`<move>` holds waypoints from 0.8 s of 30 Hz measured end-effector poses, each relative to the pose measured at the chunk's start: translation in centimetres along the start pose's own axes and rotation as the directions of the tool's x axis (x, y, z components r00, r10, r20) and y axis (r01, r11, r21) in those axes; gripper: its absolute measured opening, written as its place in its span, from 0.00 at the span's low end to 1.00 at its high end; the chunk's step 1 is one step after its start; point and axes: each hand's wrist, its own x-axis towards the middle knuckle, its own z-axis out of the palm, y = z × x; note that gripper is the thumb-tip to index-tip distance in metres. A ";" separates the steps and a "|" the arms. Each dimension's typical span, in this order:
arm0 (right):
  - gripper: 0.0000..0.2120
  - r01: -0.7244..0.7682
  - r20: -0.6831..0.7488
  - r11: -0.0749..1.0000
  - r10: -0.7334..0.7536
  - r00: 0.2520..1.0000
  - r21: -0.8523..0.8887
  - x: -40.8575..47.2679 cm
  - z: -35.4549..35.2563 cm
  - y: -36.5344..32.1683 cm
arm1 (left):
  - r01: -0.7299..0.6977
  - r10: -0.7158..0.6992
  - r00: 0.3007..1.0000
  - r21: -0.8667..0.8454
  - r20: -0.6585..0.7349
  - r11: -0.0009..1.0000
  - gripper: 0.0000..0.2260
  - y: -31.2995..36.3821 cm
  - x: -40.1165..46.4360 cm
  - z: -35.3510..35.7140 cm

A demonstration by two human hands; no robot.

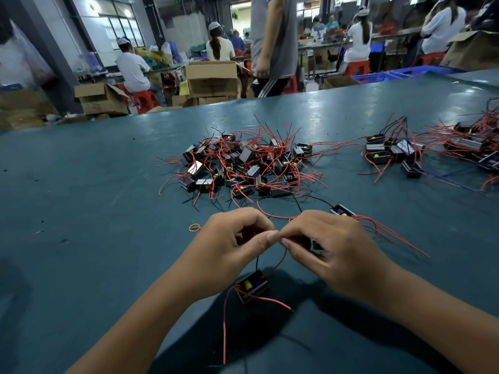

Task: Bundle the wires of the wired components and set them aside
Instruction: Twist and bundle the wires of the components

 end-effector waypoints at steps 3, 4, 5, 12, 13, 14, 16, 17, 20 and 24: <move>0.09 0.013 -0.009 1.000 -0.013 1.000 0.002 -0.1 -0.1 -0.1 | 0.243 -0.237 0.970 -0.311 0.057 0.919 0.08 0.5 0.0 0.3; 0.09 0.015 -0.006 1.000 -0.015 1.000 -0.001 -0.1 -0.1 -0.2 | 0.314 -0.304 0.948 -0.393 0.091 0.864 0.08 0.7 -0.1 0.4; 0.09 0.017 -0.001 1.000 -0.017 1.000 -0.009 -0.1 -0.1 -0.2 | 0.374 -0.354 0.926 -0.457 0.132 0.807 0.09 0.9 -0.1 0.5; 0.08 0.012 -0.016 0.999 -0.013 1.000 -0.032 0.0 -0.1 -0.1 | 0.416 -0.393 0.906 -0.507 0.158 0.755 0.10 1.0 -0.1 0.7; 0.07 0.006 -0.017 0.999 -0.007 1.000 -0.032 0.0 -0.1 0.0 | 0.385 -0.373 0.920 -0.463 0.122 0.798 0.09 1.0 -0.1 0.7; 0.07 0.004 -0.016 0.999 -0.004 1.000 -0.032 0.0 -0.1 0.0 | 0.365 -0.358 0.928 -0.437 0.102 0.822 0.07 0.9 0.0 0.6; 0.07 0.008 -0.012 0.999 -0.008 1.000 -0.034 0.0 0.0 0.0 | 0.352 -0.350 0.933 -0.412 0.081 0.841 0.07 0.7 0.0 0.4; 0.08 0.009 -0.012 0.999 -0.010 1.000 -0.031 -0.1 0.1 0.1 | 0.341 -0.342 0.937 -0.396 0.070 0.853 0.07 0.6 0.0 0.3; 0.08 0.000 -0.020 1.000 -0.001 1.000 -0.013 -0.1 0.1 0.2 | 0.205 -0.213 0.977 -0.189 -0.024 0.960 0.03 0.3 -0.3 -0.1; 0.07 -0.013 -0.025 1.000 0.012 1.000 -0.016 -0.2 0.0 0.3 | -0.001 0.013 0.993 0.103 -0.114 0.995 0.09 0.5 -0.4 -0.2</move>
